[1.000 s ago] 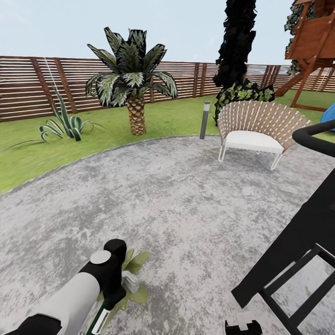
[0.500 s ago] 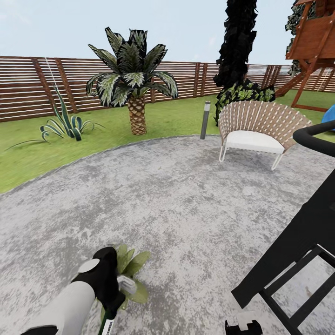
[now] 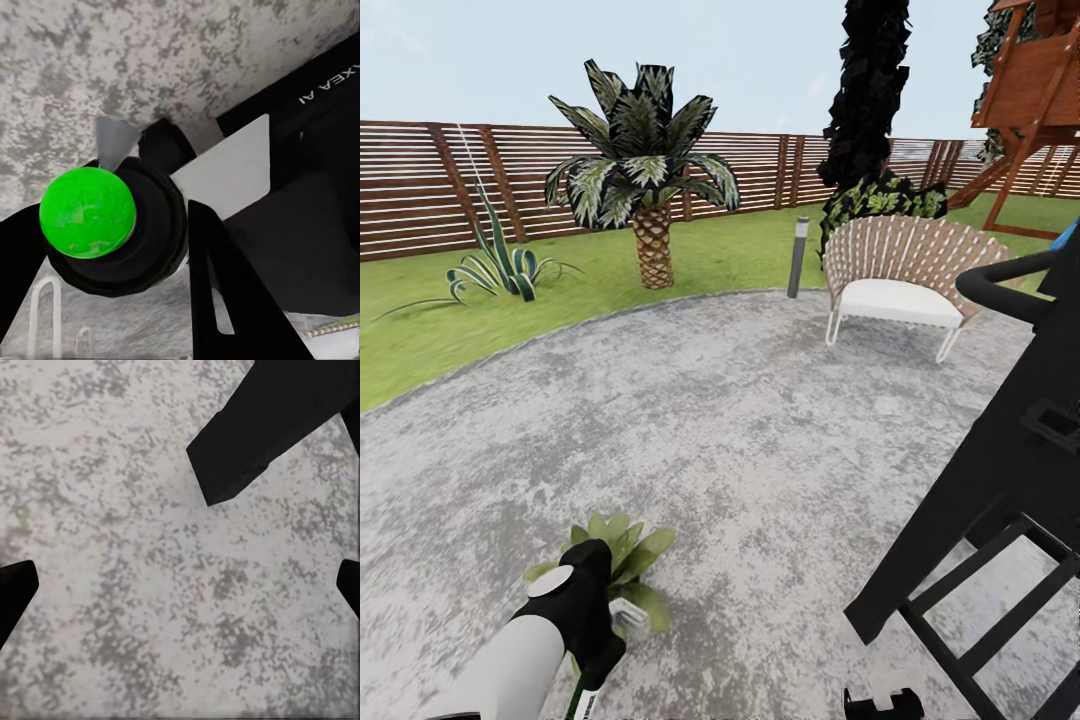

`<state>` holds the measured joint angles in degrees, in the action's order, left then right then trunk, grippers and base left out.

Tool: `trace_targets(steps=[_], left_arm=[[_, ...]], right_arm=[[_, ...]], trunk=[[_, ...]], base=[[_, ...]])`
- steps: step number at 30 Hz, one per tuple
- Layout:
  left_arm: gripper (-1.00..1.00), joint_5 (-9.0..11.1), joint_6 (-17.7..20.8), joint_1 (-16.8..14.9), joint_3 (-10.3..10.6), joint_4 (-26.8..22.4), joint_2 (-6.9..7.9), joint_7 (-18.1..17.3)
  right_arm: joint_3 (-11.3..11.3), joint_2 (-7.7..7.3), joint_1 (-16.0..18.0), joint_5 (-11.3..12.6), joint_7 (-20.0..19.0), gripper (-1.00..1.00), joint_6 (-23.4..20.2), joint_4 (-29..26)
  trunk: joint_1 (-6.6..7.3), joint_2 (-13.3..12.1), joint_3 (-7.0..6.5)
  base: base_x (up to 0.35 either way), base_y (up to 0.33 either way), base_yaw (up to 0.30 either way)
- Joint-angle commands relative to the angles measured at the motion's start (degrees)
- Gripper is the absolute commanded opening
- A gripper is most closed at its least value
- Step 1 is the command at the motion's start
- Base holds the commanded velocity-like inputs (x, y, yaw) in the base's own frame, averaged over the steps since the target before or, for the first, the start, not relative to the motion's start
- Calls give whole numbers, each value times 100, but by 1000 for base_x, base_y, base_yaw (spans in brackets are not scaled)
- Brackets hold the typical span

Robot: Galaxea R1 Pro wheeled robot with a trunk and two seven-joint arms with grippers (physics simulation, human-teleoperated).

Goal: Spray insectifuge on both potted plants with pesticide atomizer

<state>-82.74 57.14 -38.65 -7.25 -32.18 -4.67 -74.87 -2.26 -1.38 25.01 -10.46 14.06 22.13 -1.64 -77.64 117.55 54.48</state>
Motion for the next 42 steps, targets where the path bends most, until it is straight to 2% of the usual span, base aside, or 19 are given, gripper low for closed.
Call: trace_targets(steps=[1, 9, 15, 18, 31, 35, 38, 42], left_arm=[[-100, -55, 55, -3, -46, -7, -12, -6], [-100, -50, 60, -3, -78, -38, 0, 230], [-100, -55, 72, -3, -45, -563, -13, 314], [-100, -58, 77, -3, -37, -658, -9, 315], [-100, -67, 80, -3, -59, -681, -6, 312], [-100, -82, 87, -3, -67, -676, 50, 307], [-100, -84, 87, 4, -70, -675, 98, 306], [-100, -77, 87, 1, -76, -675, 109, 306]], right_arm=[[-20, -1, 3, -44, 44, 100, 2, 6], [-20, 1, 3, -40, 44, 100, 2, 6], [-20, -2, 3, -38, 44, 100, 2, 6], [-20, -2, 3, -37, 44, 100, 2, 6], [-20, 4, 3, -35, 44, 100, 2, 6], [-20, 6, 3, -35, 44, 100, 2, 5], [-15, 7, 3, -35, 44, 100, 2, 4], [-19, 7, 3, -35, 36, 100, -1, 6]], trunk=[[2, 2, 5], [2, 2, 5], [2, 2, 6], [2, 2, 20], [-284, 524, 368], [-371, 684, 469], [-437, 805, 527], [-437, 805, 528]], base=[[-60, -42, 0], [-9, -6, 0], [0, 0, 0], [0, 0, 0], [0, 0, 0], [0, 0, 0], [0, 0, 0], [0, 0, 0]])
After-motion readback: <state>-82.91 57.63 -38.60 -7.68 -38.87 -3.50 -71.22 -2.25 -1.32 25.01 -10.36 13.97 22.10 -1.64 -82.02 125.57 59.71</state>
